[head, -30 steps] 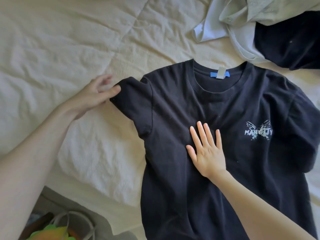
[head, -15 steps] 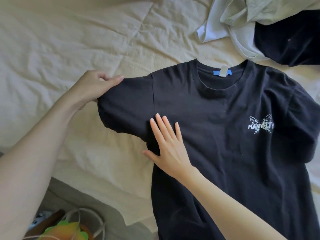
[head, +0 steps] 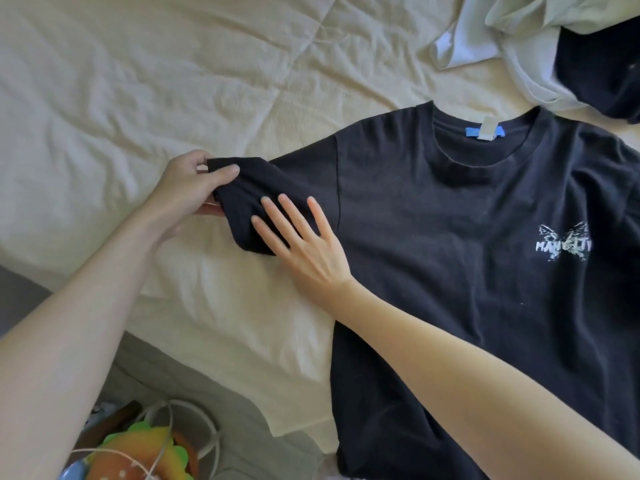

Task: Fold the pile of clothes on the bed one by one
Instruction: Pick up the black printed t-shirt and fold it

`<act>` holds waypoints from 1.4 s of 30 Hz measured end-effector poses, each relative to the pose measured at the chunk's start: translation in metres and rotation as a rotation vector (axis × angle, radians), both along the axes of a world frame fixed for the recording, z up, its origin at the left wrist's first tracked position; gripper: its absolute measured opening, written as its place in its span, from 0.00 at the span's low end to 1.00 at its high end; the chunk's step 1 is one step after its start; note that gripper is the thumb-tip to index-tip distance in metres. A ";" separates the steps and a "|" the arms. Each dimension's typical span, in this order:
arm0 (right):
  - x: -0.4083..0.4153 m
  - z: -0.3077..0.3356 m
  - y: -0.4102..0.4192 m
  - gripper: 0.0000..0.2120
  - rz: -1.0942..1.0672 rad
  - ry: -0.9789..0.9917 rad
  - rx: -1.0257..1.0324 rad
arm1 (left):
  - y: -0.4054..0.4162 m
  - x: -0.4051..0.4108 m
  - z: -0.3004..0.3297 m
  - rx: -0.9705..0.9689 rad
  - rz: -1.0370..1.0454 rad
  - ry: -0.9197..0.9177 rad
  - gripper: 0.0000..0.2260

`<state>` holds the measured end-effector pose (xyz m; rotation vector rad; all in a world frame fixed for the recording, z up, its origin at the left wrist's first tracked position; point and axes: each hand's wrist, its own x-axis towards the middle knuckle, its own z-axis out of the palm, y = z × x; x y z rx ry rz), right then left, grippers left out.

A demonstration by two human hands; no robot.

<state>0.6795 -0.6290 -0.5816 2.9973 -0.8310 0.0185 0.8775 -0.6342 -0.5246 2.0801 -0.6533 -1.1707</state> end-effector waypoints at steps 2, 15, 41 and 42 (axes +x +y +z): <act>0.009 0.001 0.000 0.26 -0.012 -0.029 0.004 | 0.002 0.004 0.005 0.037 0.001 -0.023 0.05; 0.013 0.017 0.026 0.23 0.043 -0.241 0.331 | 0.018 0.006 0.000 -0.032 0.301 0.131 0.11; -0.102 0.036 0.047 0.22 -0.286 -0.197 0.475 | 0.071 -0.094 -0.009 -0.054 -0.063 -0.590 0.24; -0.125 0.038 0.045 0.23 -0.341 -0.186 0.459 | 0.077 -0.118 -0.006 -0.074 -0.141 -0.650 0.24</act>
